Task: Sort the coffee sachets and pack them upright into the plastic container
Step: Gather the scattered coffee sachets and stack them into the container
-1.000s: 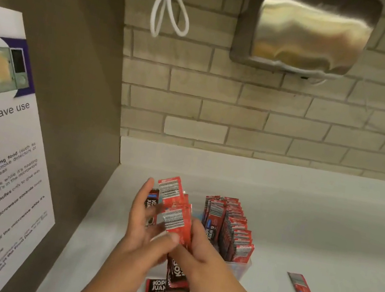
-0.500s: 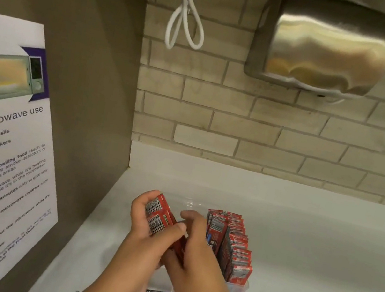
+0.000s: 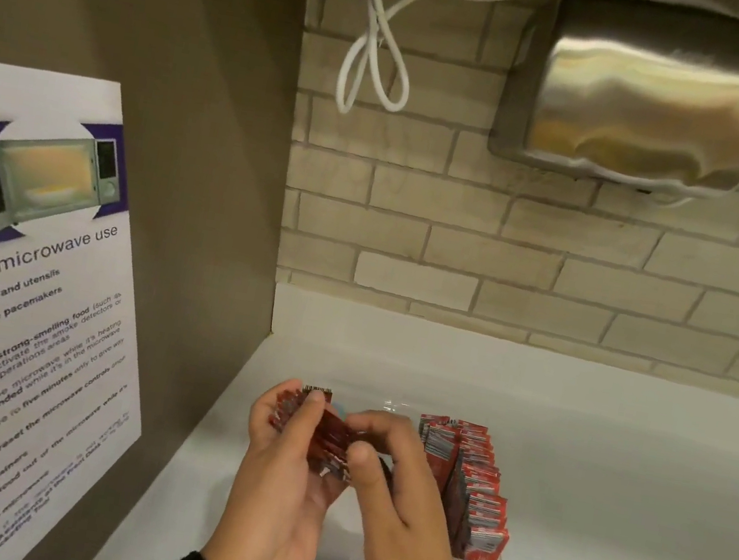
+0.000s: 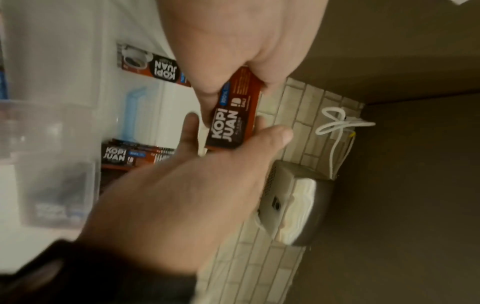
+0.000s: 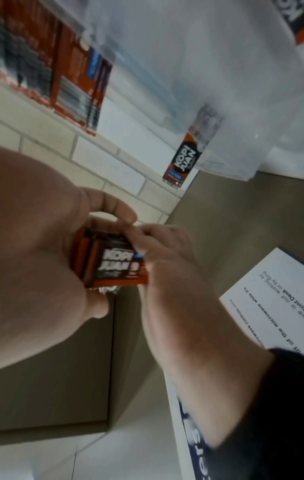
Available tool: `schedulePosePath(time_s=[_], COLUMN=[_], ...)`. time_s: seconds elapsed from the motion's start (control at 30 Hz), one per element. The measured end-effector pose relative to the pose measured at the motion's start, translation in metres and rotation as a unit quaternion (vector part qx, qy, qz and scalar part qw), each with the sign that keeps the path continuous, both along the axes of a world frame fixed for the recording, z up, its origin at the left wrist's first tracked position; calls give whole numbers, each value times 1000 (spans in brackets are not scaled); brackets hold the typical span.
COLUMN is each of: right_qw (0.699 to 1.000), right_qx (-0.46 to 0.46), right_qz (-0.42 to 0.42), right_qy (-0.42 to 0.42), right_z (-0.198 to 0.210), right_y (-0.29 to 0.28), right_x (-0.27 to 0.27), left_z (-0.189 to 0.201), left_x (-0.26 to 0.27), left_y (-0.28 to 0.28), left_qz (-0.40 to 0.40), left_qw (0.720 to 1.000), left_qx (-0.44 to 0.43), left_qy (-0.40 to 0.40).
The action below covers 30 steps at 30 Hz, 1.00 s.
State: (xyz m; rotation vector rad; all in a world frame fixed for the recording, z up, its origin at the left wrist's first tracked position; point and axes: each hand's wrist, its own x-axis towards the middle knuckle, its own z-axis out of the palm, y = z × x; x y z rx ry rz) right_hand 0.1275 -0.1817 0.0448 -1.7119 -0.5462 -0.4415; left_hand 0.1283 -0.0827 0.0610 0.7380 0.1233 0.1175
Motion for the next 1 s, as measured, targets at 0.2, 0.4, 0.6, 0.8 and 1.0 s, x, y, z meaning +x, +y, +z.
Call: schedulePosePath(time_s=[0.2,0.4,0.6,0.8,1.0], right_qw=[999,977,952,983,976], right_qx=[1,-196,-291,-171,-151], right_qz=[-45,-39,-41,19,109], right_qy=[-2,-69,-83,70,113], right_z=[-10,-14,-4,8,15], right_y=[8,16,10,-7,-22], right_x=[2,-6,-8,-4,-5], left_z=[-5,4,5,7,4], left_x=[-6,-9,-11,-16,-18], left_y=[1,14,7,-7,-6], left_qz=[13,24,45,-66,-163], left_qw=[998,994,974,970,937], left_qx=[43,84,215,217,291], left_qy=[-46,-61,-58,-83,-104])
